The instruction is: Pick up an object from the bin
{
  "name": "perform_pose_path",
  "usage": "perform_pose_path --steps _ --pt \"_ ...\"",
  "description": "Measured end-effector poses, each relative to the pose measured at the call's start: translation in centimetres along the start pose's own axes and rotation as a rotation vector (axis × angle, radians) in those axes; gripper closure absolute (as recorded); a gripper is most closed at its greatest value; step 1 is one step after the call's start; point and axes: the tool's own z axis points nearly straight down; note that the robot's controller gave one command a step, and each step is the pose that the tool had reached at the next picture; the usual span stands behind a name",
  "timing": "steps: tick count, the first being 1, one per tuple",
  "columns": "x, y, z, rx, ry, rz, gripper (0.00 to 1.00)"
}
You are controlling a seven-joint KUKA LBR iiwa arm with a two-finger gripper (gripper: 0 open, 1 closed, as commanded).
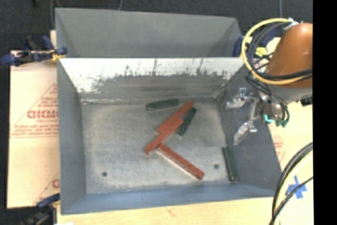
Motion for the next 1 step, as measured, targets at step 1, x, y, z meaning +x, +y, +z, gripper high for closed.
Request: perform_pose_path --steps 1 --pt "-0.07 0.02 -0.08 0.0 -0.002 -0.002 0.0"
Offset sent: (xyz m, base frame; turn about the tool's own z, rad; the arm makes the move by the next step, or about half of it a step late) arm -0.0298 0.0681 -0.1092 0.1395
